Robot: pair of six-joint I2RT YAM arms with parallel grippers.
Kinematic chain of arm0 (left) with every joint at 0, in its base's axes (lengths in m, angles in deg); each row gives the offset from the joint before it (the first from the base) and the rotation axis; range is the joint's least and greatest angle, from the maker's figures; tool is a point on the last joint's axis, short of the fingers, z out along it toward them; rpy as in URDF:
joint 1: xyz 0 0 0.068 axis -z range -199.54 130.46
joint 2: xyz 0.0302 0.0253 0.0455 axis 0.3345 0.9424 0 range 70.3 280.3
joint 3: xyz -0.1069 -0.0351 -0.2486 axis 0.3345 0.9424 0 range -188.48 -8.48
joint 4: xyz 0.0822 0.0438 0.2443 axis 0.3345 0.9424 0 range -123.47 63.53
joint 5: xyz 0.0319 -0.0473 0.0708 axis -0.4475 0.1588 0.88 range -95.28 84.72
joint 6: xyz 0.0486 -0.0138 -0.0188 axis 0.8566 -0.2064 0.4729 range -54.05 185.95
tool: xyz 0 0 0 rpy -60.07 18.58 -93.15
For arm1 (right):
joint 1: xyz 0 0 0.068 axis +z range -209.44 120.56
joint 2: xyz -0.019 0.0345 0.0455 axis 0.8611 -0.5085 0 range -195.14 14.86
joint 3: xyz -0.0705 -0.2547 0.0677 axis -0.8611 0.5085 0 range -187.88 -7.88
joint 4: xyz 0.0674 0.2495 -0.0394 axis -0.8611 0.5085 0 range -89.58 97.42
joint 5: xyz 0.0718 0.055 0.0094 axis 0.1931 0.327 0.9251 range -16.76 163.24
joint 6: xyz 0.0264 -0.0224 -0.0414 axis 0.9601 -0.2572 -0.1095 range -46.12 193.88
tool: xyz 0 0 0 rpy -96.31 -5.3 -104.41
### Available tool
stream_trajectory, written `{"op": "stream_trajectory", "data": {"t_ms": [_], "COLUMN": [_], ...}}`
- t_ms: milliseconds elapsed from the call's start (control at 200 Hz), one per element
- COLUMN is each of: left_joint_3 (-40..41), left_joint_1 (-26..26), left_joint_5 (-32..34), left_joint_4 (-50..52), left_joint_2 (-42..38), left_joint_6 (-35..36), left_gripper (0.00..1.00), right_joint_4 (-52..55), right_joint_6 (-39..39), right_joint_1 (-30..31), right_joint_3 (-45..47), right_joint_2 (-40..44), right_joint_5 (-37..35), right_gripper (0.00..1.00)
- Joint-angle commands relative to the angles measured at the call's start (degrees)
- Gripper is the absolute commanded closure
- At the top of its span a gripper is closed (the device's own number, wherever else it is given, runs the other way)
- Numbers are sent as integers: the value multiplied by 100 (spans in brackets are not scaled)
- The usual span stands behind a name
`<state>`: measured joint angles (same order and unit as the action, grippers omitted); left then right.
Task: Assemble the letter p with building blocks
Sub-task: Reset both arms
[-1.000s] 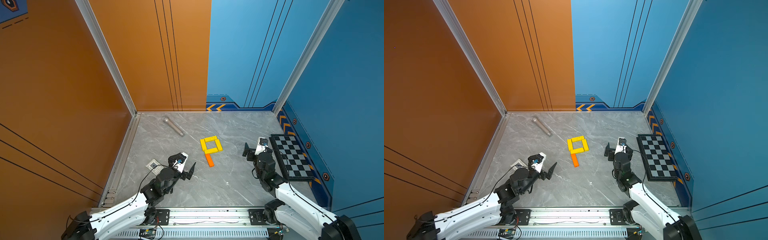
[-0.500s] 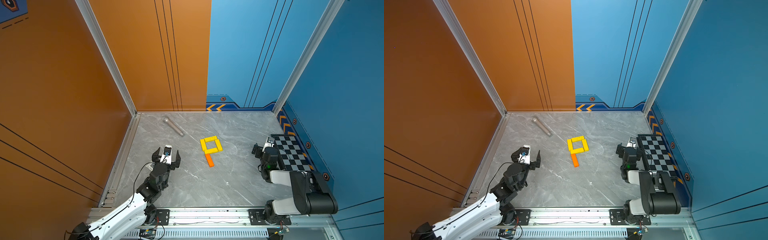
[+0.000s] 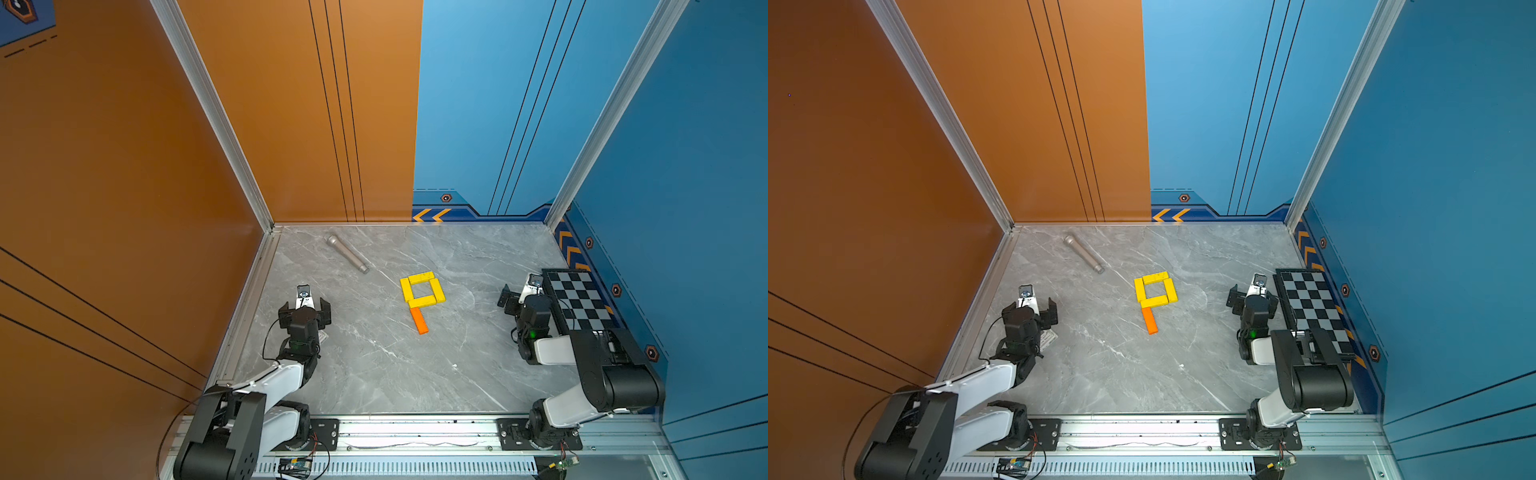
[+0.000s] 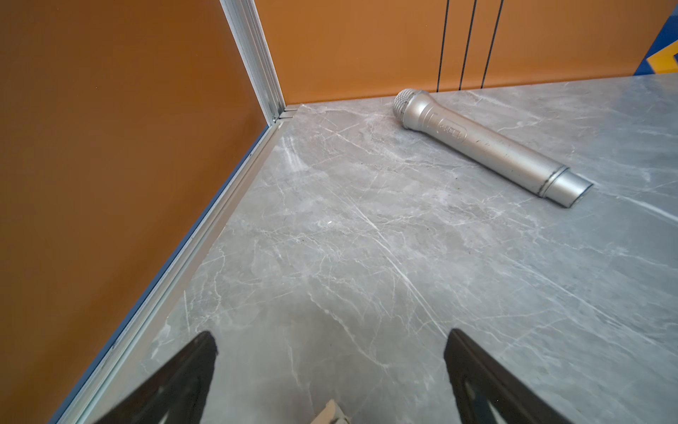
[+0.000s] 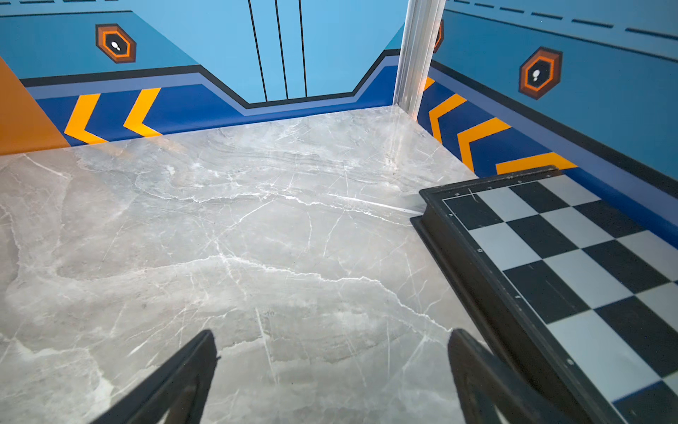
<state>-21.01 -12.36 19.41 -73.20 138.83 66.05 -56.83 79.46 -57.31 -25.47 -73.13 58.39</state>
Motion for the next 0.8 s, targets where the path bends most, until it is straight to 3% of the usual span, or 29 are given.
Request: {"op": "stream_trajectory", "data": {"t_ms": [0, 165, 305, 566, 796], "left_joint_3": [-251, -410, -121, -387, -541], "left_joint_1": [-217, -506, -796, -780, -743], "left_joint_5": [-563, -1054, -1252, -2021, -1905], "left_joint_4": [-580, -814, -2715, -2437, -2066], "left_joint_2": [342, 760, 1949, 2154, 2114], "left_joint_6": [-162, -192, -442, -146, -147], "left_gripper": [1, 1, 1, 1, 1], "right_joint_4": [-360, -355, -53, 151, 241], "right_joint_6": [12, -25, 1, -74, -57], "right_joint_1": [72, 119, 121, 191, 200], "right_joint_3": [110, 100, -51, -190, -241], "right_joint_2": [-26, -33, -32, -59, -51], "right_joint_5": [-352, -435, -497, -551, -597], "right_gripper": [0, 0, 0, 0, 0]}}
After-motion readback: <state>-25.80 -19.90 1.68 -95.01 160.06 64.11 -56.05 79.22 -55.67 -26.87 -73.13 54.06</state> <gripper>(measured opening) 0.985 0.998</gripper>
